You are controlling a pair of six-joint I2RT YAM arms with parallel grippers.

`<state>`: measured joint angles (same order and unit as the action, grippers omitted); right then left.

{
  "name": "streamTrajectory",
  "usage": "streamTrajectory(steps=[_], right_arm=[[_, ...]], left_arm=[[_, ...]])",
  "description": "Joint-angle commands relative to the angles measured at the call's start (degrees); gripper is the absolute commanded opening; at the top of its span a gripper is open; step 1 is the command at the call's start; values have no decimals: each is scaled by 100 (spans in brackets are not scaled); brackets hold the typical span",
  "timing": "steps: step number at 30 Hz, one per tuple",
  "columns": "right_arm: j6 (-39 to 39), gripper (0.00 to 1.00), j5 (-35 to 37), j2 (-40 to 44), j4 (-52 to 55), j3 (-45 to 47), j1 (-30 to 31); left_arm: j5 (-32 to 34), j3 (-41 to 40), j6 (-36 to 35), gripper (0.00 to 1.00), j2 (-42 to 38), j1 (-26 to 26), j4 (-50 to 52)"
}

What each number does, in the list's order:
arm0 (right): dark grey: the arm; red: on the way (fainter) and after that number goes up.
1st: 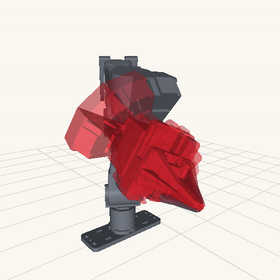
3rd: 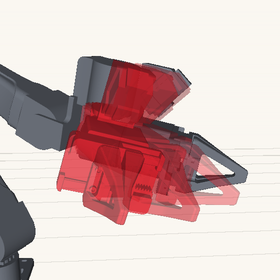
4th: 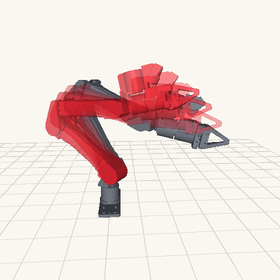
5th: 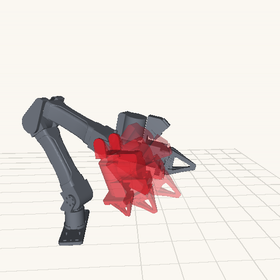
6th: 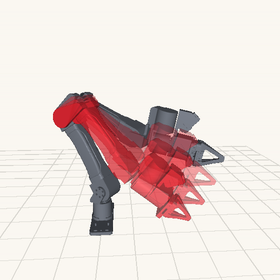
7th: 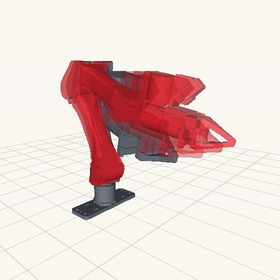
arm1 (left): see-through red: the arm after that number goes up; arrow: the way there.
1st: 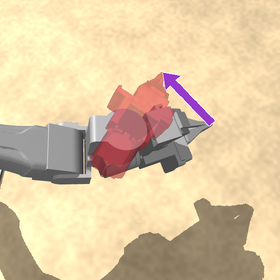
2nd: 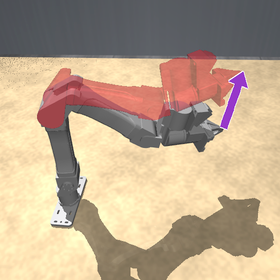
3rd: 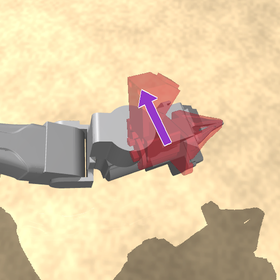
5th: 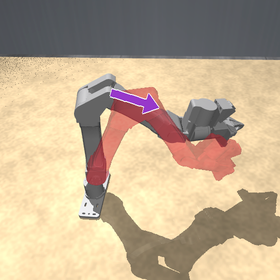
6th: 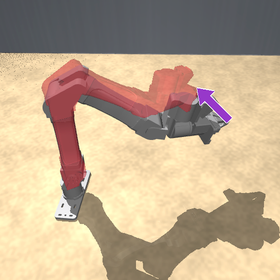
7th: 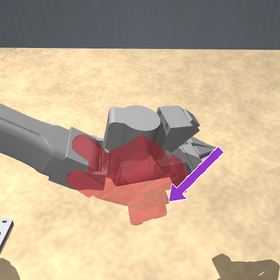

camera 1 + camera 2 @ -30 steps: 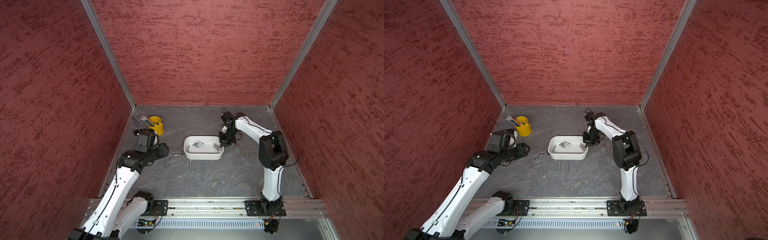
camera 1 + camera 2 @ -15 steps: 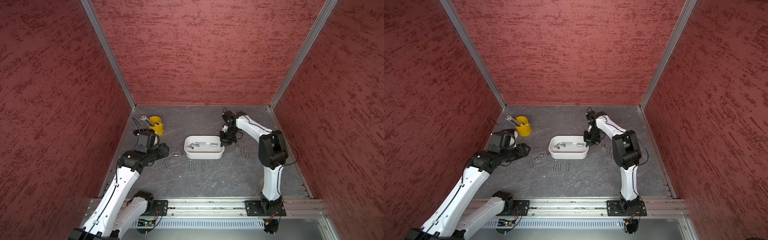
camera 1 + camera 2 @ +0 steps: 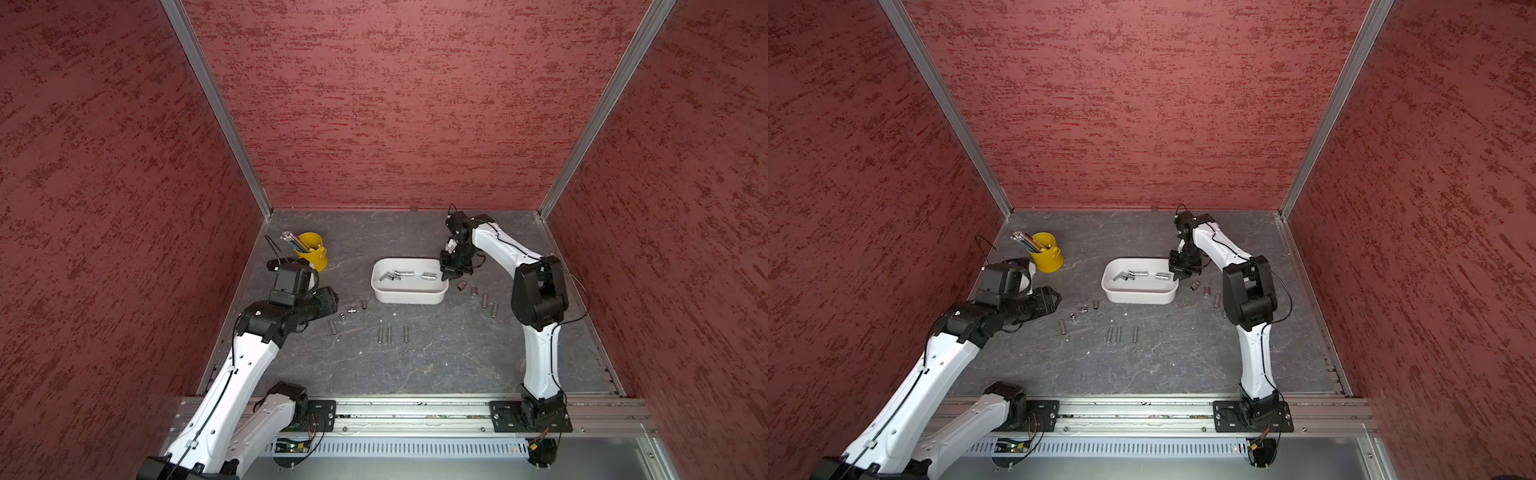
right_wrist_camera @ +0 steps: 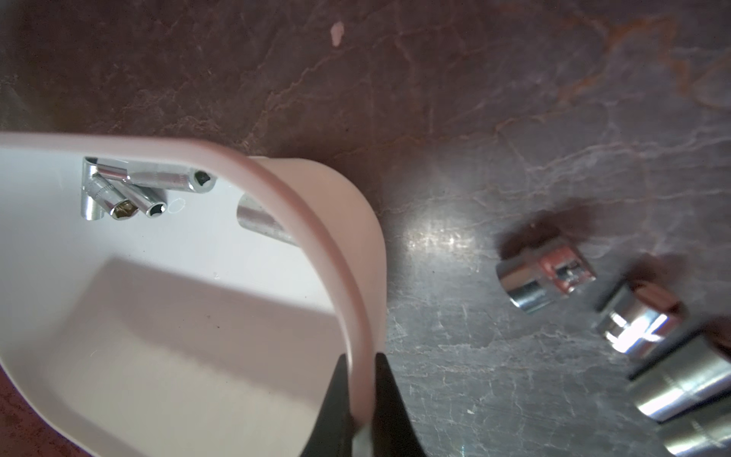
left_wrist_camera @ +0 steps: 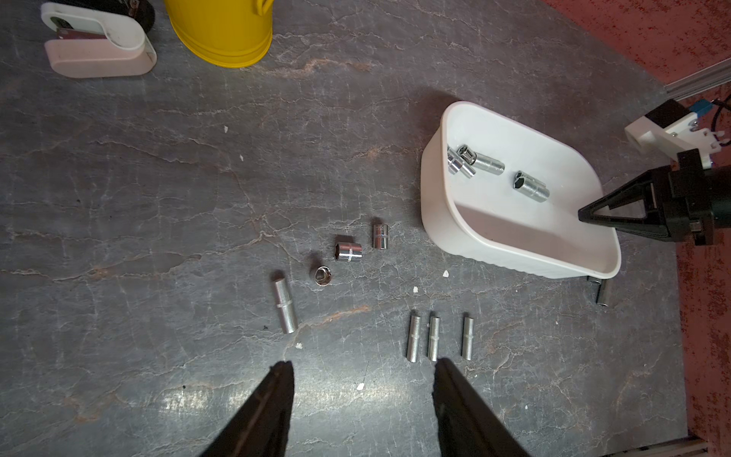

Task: Take out the socket from the storage box
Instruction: Adjust the storage box at the center of the board.

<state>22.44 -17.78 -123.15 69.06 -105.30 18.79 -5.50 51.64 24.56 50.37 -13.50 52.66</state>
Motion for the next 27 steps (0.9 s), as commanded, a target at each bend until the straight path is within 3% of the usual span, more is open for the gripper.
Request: streamTrajectory(steps=[1,27], right_arm=[[-164,0,86,-50,46,-248,-36],[-179,17,204,99,-329,241,-42]], left_arm=[[48,-49,-95,59,27,31,-95],[38,-48,-100,59,111,31,-98]])
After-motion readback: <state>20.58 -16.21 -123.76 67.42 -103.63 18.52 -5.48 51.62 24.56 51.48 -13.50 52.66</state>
